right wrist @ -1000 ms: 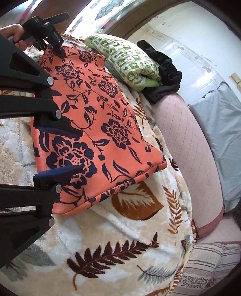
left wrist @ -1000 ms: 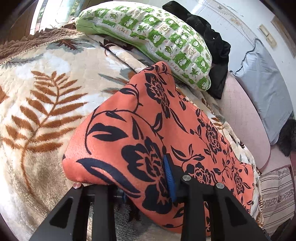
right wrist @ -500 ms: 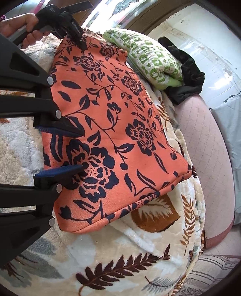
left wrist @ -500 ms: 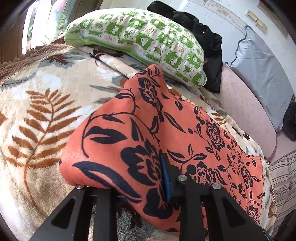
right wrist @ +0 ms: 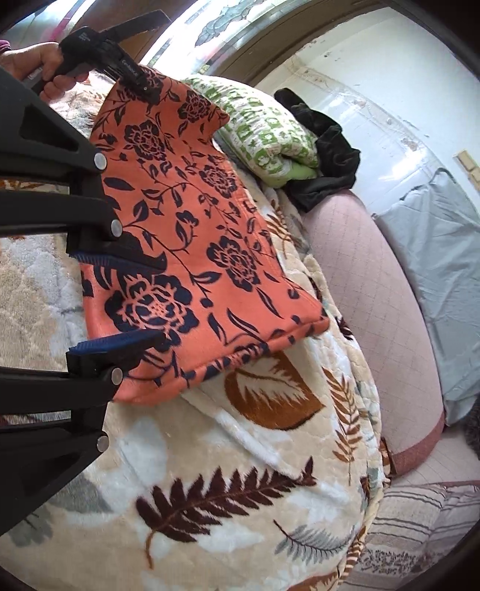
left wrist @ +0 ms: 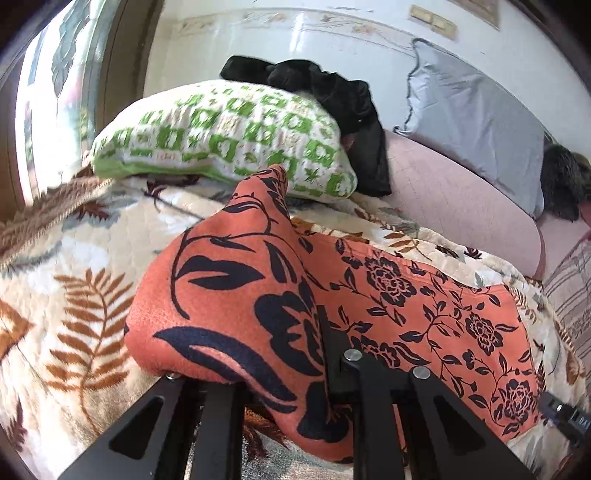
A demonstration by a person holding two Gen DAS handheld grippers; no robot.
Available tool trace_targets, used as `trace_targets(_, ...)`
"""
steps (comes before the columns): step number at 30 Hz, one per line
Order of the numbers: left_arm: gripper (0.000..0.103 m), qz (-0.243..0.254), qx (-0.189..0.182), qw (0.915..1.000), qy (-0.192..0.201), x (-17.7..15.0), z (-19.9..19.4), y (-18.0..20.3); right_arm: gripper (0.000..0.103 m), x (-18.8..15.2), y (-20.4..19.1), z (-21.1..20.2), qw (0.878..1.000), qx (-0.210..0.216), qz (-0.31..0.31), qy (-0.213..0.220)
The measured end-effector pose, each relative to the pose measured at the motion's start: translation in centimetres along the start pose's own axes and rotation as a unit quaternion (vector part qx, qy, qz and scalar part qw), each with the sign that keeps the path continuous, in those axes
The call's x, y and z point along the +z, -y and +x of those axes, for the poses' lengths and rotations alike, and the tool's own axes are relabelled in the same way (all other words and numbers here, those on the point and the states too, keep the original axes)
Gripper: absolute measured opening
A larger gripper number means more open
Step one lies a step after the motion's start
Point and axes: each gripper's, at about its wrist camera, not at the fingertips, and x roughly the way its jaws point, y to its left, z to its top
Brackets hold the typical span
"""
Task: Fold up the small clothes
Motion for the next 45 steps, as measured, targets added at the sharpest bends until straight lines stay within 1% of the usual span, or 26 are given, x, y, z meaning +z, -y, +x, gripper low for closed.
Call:
trace_targets(2,0.016,0.038,0.003,0.9991,0.017,0.3,-1.1,1.8,0.034,0.7,1.5,-0.7,1.0,0.001,0.024,0.008)
trace_targets(5,0.016,0.08,-0.005,0.9963,0.03,0.7,-2.4,5.0,0.034,1.7,3.8,-1.3,0.998,-0.006,0.058,0.017)
trace_targets(8,0.015,0.114,-0.018,0.9929,0.031,0.9,-3.0,9.1,0.034,2.5,5.6,-2.0,0.996,-0.008,0.085,0.026)
trace_targets(11,0.015,0.151,-0.039,0.9873,0.03,0.5,-3.2,14.1,0.034,3.3,7.5,-2.9,0.992,0.004,0.122,0.036)
trace_targets(14,0.015,0.18,-0.066,0.9814,0.015,-1.4,-2.2,19.8,0.034,4.0,9.1,-4.0,0.987,0.017,0.154,0.049)
trace_targets(16,0.018,0.198,-0.08,0.9767,-0.019,-3.6,-0.5,23.6,0.034,4.4,10.0,-4.5,0.984,0.017,0.165,0.057)
trace_targets(17,0.021,0.208,-0.089,0.9733,-0.041,-5.0,0.5,25.3,0.034,4.6,10.5,-4.6,0.983,0.016,0.171,0.059)
trace_targets(19,0.038,0.224,-0.114,0.9634,-0.093,-7.6,2.2,27.6,0.036,4.8,11.3,-4.5,0.98,0.023,0.188,0.055)
trace_targets(20,0.053,0.233,-0.118,0.9585,-0.114,-8.6,2.6,28.2,0.036,4.9,11.8,-4.4,0.979,0.027,0.196,0.047)
trace_targets(21,0.055,0.24,-0.122,0.9558,-0.119,-9.2,2.3,28.3,0.036,4.9,12.2,-4.1,0.978,0.031,0.204,0.04)
trace_targets(22,0.059,0.246,-0.136,0.9529,-0.114,-9.8,1.4,28.1,0.037,4.9,12.5,-3.9,0.976,0.039,0.213,0.032)
trace_targets(23,0.063,0.256,-0.154,0.9481,-0.108,-10.0,0.4,27.8,0.041,4.9,12.7,-3.5,0.974,0.051,0.221,0.024)
trace_targets(24,0.071,0.27,-0.171,0.942,-0.102,-10.1,-0.9,27.2,0.063,5.0,12.8,-3.3,0.971,0.067,0.227,0.016)
trace_targets(25,0.073,0.284,-0.183,0.9369,-0.092,-10.2,-2.2,26.3,0.073,5.0,12.8,-3.3,0.969,0.082,0.234,0.018)
trace_targets(27,0.074,0.305,-0.199,0.9295,-0.058,-10.1,-5.1,24.2,0.074,5.3,12.2,-3.7,0.967,0.097,0.232,0.033)
trace_targets(28,0.076,0.313,-0.201,0.9275,-0.038,-9.8,-6.3,23.0,0.074,5.5,11.6,-3.9,0.969,0.105,0.223,0.034)
trace_targets(29,0.079,0.316,-0.193,0.9288,-0.019,-9.6,-7.4,21.7,0.074,5.7,10.9,-3.9,0.971,0.112,0.211,0.028)
trace_targets(30,0.081,0.313,-0.179,0.9328,-0.002,-9.2,-8.2,20.3,0.074,5.7,10.1,-3.7,0.972,0.119,0.2,0.02)
trace_targets(33,0.082,0.27,-0.146,0.9516,0.019,-7.5,-8.5,16.2,0.074,5.2,8.3,-2.4,0.974,0.136,0.179,-0.016)
trace_targets(35,0.083,0.229,-0.124,0.9654,0.015,-6.3,-7.3,13.7,0.074,4.6,7.2,-1.2,0.975,0.136,0.173,-0.034)
trace_targets(37,0.083,0.18,-0.099,0.9786,-0.003,-5.5,-5.8,11.3,0.074,4.1,6.0,-0.4,0.977,0.135,0.162,-0.039)
trace_targets(38,0.083,0.155,-0.097,0.9831,-0.014,-5.3,-4.9,10.3,0.074,3.9,5.4,-0.1,0.978,0.132,0.155,-0.038)
trace_targets(39,0.083,0.135,-0.098,0.9857,-0.026,-5.3,-4.0,9.4,0.074,3.8,4.8,0.1,0.98,0.129,0.148,-0.035)
trace_targets(41,0.083,0.114,-0.088,0.9882,-0.053,-5.6,-2.4,8.2,0.075,3.6,3.7,0.6,0.984,0.118,0.133,-0.033)
trace_targets(43,0.083,0.104,-0.077,0.9892,-0.068,-5.7,-1.2,7.7,0.075,3.4,2.8,1.1,0.988,0.1,0.117,-0.032)
trace_targets(45,0.083,0.102,-0.074,0.9893,-0.074,-5.7,-0.5,7.6,0.075,3.0,2.1,1.8,0.992,0.073,0.099,-0.031)
